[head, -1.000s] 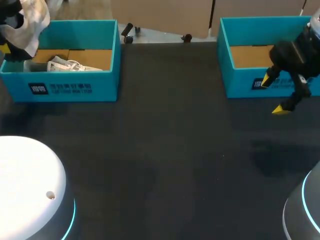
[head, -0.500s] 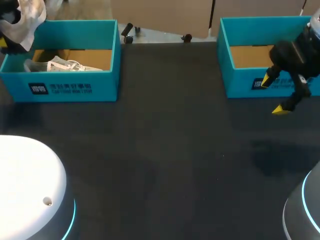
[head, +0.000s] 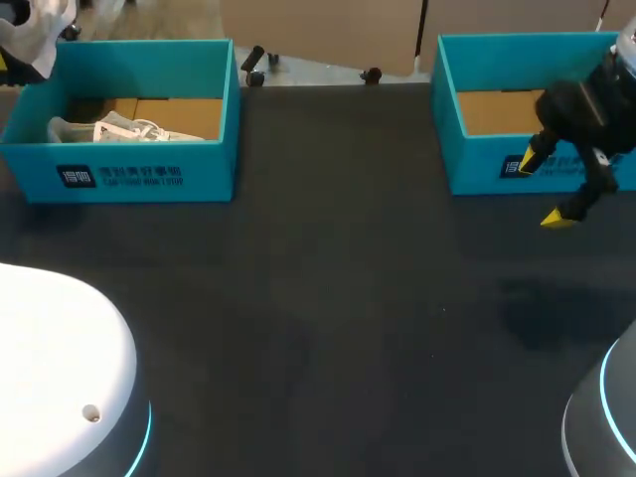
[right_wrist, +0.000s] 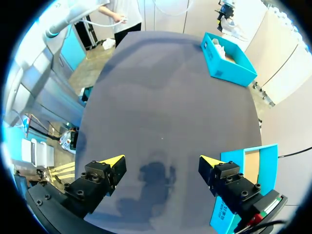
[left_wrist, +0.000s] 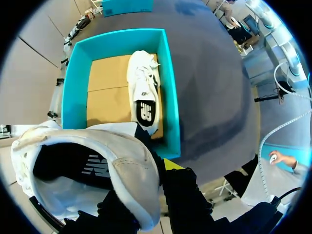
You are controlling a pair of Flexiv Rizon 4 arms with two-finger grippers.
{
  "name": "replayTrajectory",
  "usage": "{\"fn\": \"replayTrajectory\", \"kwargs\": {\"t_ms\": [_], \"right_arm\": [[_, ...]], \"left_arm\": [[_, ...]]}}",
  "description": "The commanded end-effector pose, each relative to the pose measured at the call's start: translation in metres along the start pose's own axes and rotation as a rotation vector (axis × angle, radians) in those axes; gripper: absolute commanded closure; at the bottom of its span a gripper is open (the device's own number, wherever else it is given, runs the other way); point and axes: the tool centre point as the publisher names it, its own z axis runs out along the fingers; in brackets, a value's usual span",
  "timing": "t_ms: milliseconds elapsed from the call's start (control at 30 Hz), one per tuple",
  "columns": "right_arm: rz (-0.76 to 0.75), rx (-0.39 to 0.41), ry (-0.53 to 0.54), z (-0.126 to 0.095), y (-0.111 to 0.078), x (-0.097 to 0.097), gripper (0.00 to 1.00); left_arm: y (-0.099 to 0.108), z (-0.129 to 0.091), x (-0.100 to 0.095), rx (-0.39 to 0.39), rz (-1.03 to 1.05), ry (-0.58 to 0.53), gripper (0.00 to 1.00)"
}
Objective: Take the shoe out of the shoebox, open the shoe tongue, remove and reinsert the insole, then place the shoe into the shoebox
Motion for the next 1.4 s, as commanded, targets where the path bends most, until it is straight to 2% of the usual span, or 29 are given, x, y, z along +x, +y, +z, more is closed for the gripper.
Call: {"fn": "replayTrajectory", "kwargs": {"t_ms": [33, 467, 1067, 1233, 1267, 1367, 1400], "right_arm": [[0.000, 0.001, 0.001, 0.001, 0.000, -0.001, 0.00], [0.000, 0.001, 0.001, 0.001, 0.000, -0.001, 0.00], [0.000, 0.001, 0.001, 0.001, 0.000, -0.001, 0.00], [0.000, 0.001, 0.001, 0.001, 0.000, -0.001, 0.00], [0.000, 0.001, 0.001, 0.001, 0.000, -0.001, 0.00], [0.000, 0.001, 0.001, 0.001, 0.000, -0.001, 0.00], [0.000, 0.001, 0.001, 0.001, 0.000, -0.001, 0.00]], "left_arm": [[-0.001, -0.004, -0.018, -0.008, -0.004, 0.054, 1.00], [-0.017, -0.015, -0.071, -0.026, 0.003, 0.008, 1.00], [-0.017, -0.015, -0.071, -0.026, 0.003, 0.008, 1.00], [-0.022, -0.005, -0.067, -0.154, 0.247, 0.089, 1.00], [-0.019, -0.005, -0.068, -0.123, 0.266, 0.089, 1.00], [-0.011, -0.009, -0.072, -0.156, 0.373, 0.077, 1.00], [-0.009, -0.009, -0.073, -0.190, 0.432, 0.086, 1.00]]}}
